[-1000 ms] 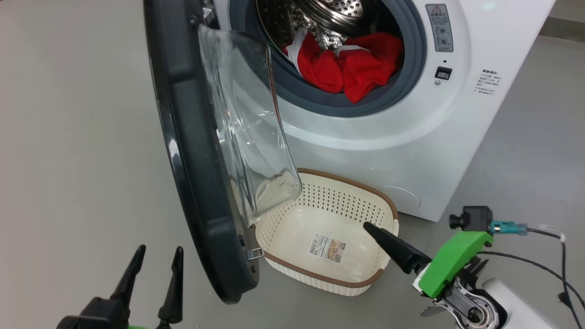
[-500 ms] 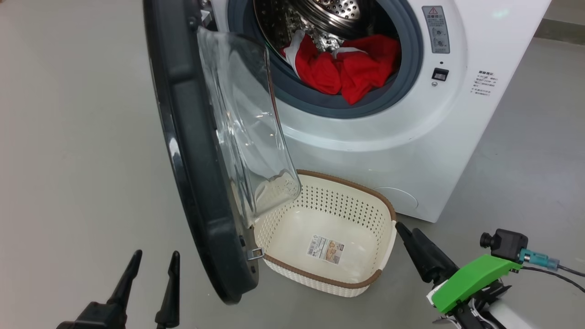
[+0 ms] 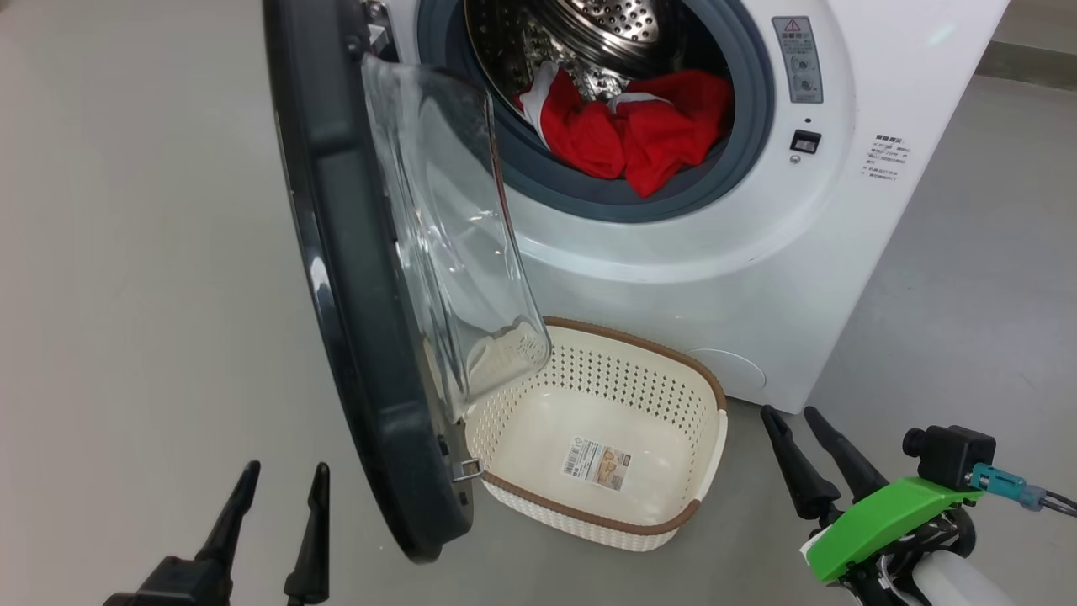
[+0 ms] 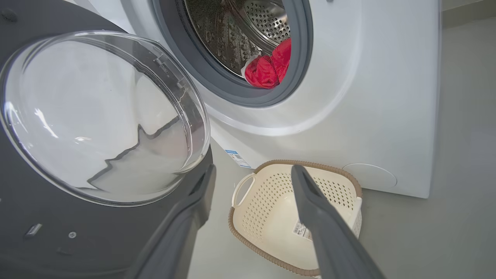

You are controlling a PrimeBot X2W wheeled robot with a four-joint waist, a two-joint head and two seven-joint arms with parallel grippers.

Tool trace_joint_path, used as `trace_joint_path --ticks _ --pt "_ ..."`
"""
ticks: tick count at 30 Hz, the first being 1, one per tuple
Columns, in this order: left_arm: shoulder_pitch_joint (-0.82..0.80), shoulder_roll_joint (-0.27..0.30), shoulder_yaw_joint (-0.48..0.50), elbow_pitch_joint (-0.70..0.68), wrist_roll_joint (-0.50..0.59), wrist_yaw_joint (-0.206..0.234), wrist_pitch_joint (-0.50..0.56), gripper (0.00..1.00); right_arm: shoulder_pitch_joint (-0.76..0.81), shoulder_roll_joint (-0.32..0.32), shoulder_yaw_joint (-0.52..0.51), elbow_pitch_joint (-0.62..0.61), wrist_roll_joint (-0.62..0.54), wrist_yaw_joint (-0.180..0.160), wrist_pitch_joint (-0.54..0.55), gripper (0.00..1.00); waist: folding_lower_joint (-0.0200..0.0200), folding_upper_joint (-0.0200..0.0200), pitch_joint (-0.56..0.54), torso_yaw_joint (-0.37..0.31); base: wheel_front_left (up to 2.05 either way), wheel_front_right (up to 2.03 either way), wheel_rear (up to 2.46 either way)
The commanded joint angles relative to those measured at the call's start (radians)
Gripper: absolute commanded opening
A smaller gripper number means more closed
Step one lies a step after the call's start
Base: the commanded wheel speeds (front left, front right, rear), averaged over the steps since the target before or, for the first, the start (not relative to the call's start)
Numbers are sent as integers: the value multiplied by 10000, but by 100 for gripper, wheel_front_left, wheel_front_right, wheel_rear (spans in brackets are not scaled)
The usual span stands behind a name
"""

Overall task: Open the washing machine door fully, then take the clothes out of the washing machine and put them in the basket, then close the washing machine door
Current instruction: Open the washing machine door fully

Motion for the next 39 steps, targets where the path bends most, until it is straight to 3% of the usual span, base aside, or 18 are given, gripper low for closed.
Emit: trace_joint_path --ticks 1,8,20,26,39 --pt "-60 110 364 -199 18 -39 -94 100 189 94 -175 -233 -659 75 -131 100 0 -1 -14 -4 0 0 0" --pt "-48 110 340 -191 47 -43 -94 100 880 936 -1869 -880 -3656 75 -134 100 0 -1 -59 8 0 0 0" --pt "-4 110 252 -189 160 -51 -94 100 1583 1667 -3342 -1809 -7445 75 -135 100 0 -1 -108 48 0 0 0" --pt "1 110 229 -166 180 -53 -94 100 1866 1954 -3825 -1877 -8129 75 -135 100 0 -1 -111 61 0 0 0" --pt "-52 110 321 -120 -188 6 -94 100 2046 2183 -4088 -1900 -8497 75 -135 100 0 -1 -85 36 0 0 0"
